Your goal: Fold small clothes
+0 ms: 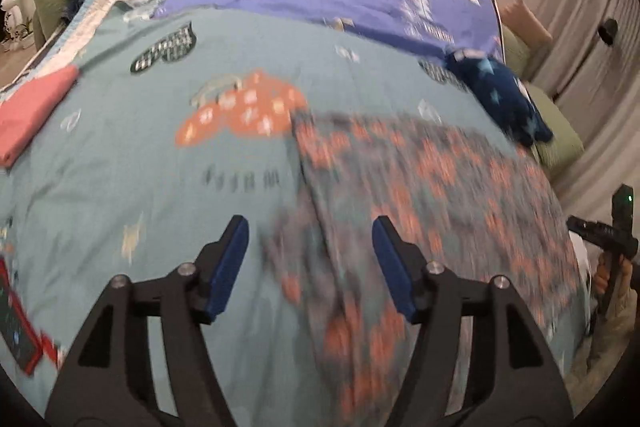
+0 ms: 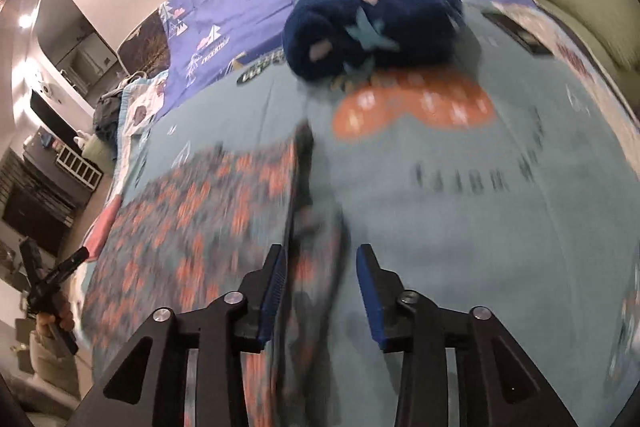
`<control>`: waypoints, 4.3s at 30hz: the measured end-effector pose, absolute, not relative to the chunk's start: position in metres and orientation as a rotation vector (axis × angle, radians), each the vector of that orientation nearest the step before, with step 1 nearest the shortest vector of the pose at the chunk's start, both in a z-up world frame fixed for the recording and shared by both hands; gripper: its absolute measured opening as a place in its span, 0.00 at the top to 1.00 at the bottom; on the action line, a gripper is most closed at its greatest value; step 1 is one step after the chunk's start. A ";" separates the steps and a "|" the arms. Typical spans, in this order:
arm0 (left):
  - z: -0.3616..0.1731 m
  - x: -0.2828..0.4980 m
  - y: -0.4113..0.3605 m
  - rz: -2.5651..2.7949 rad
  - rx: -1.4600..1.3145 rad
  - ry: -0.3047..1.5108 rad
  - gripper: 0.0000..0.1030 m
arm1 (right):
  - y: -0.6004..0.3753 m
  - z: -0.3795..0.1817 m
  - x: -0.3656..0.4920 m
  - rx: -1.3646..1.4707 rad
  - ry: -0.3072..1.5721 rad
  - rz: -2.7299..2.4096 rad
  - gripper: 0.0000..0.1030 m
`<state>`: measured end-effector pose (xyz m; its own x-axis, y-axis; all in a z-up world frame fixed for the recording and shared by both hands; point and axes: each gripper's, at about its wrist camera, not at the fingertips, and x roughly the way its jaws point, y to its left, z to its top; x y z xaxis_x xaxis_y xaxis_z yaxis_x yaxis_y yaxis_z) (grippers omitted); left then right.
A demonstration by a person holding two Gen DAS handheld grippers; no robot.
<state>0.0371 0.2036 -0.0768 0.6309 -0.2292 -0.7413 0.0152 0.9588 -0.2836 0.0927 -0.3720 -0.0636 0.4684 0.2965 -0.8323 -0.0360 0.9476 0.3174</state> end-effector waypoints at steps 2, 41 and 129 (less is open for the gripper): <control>-0.083 0.018 0.202 -0.140 -0.262 0.910 0.33 | -0.369 -0.072 0.069 0.300 1.098 0.226 0.61; -0.071 0.058 -0.095 -0.730 0.080 1.035 0.31 | -0.299 -0.079 0.013 -0.052 1.131 0.926 0.43; -0.093 -0.055 0.186 -0.586 -0.233 0.837 0.49 | -0.134 -0.059 0.020 -0.131 1.209 0.502 0.50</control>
